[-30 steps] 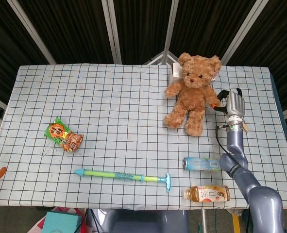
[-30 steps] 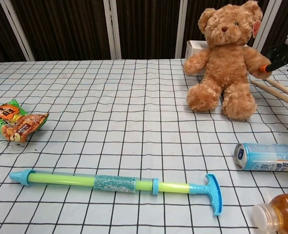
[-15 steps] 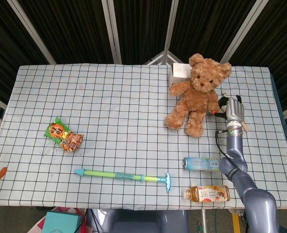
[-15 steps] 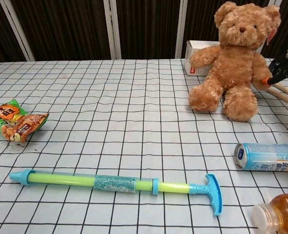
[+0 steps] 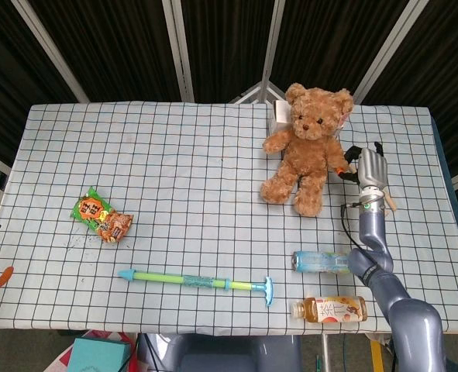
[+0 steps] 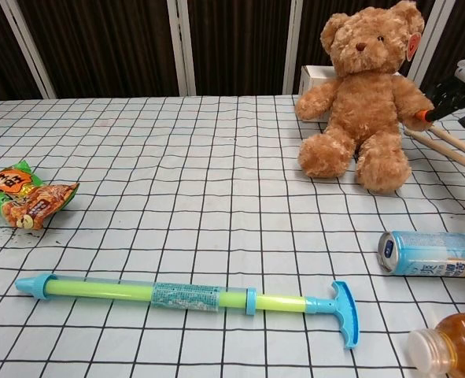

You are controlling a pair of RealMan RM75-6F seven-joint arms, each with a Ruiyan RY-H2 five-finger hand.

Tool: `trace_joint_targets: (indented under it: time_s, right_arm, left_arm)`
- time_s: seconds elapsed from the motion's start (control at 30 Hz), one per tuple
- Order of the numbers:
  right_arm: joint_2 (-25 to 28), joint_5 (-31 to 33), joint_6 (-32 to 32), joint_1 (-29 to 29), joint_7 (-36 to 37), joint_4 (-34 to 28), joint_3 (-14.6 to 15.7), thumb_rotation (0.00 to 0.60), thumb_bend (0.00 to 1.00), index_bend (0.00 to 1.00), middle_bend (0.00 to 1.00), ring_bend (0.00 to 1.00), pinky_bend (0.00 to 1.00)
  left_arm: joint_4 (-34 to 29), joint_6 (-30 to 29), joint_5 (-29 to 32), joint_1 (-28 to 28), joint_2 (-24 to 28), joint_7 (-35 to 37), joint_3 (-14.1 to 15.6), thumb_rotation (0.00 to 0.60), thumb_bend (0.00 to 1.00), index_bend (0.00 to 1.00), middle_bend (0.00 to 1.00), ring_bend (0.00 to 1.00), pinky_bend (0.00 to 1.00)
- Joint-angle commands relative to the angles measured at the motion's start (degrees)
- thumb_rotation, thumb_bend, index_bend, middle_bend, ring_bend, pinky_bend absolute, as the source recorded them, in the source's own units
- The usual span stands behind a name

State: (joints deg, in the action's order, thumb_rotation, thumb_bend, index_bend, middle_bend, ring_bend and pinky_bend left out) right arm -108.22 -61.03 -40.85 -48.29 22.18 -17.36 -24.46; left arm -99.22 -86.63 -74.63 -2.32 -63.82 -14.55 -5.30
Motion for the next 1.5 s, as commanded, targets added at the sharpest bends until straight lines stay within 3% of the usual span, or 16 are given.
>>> trace_joint_targets:
  time_s: [0.03, 0.23, 1.07, 1.17, 1.2, 1.3, 1.5]
  right_arm:
    - [-0.3, 0.3, 1.0, 0.6, -0.5, 0.3, -0.1, 0.600, 0.37, 0.60, 0.57, 0.39, 0.00]
    - [-0.3, -1.0, 0.0, 0.2, -1.9, 1.0, 0.8, 0.600, 0.37, 0.60, 0.57, 0.39, 0.00]
    - [1.2, -1.0, -1.9, -0.5, -3.1, -2.4, -0.6, 0.600, 0.37, 0.59, 0.57, 0.39, 0.00]
    - [1.9, -0.5, 1.5, 0.0, -5.4, -3.1, 0.0, 0.600, 0.37, 0.38, 0.47, 0.30, 0.00]
    - [2.7, -1.0, 5.1, 0.4, -8.6, -3.2, 1.6, 0.600, 0.36, 0.25, 0.39, 0.25, 0.00]
    - [4.7, 0.2, 8.6, 0.6, -10.9, -5.6, 1.3, 0.600, 0.31, 0.03, 0.24, 0.14, 0.00]
    - [9.0, 2.5, 10.8, 2.0, -13.5, -12.1, 0.8, 0.600, 0.27, 0.00, 0.16, 0.06, 0.00]
  left_arm:
    - [0.0, -0.1, 0.1, 0.1, 0.1, 0.3, -0.1, 0.600, 0.31, 0.18, 0.00, 0.00, 0.12]
    - [0.0, -0.1, 0.0, 0.1, 0.2, 0.5, -0.1, 0.600, 0.31, 0.18, 0.00, 0.00, 0.12]
    - [0.0, 0.1, -0.2, 0.0, 0.4, 0.9, 0.1, 0.600, 0.31, 0.18, 0.00, 0.00, 0.12]
    - [0.0, 0.1, -0.2, 0.1, 0.4, 0.8, 0.1, 0.600, 0.31, 0.18, 0.00, 0.00, 0.12]
    - [-0.1, 0.0, -0.1, 0.1, 0.5, 1.0, 0.0, 0.600, 0.31, 0.18, 0.00, 0.00, 0.12]
    - [0.0, 0.0, -0.1, 0.2, 0.6, 1.3, 0.0, 0.600, 0.31, 0.18, 0.00, 0.00, 0.12]
    - [0.0, 0.4, -0.1, 0.0, 0.7, 1.4, 0.0, 0.600, 0.31, 0.18, 0.00, 0.00, 0.12]
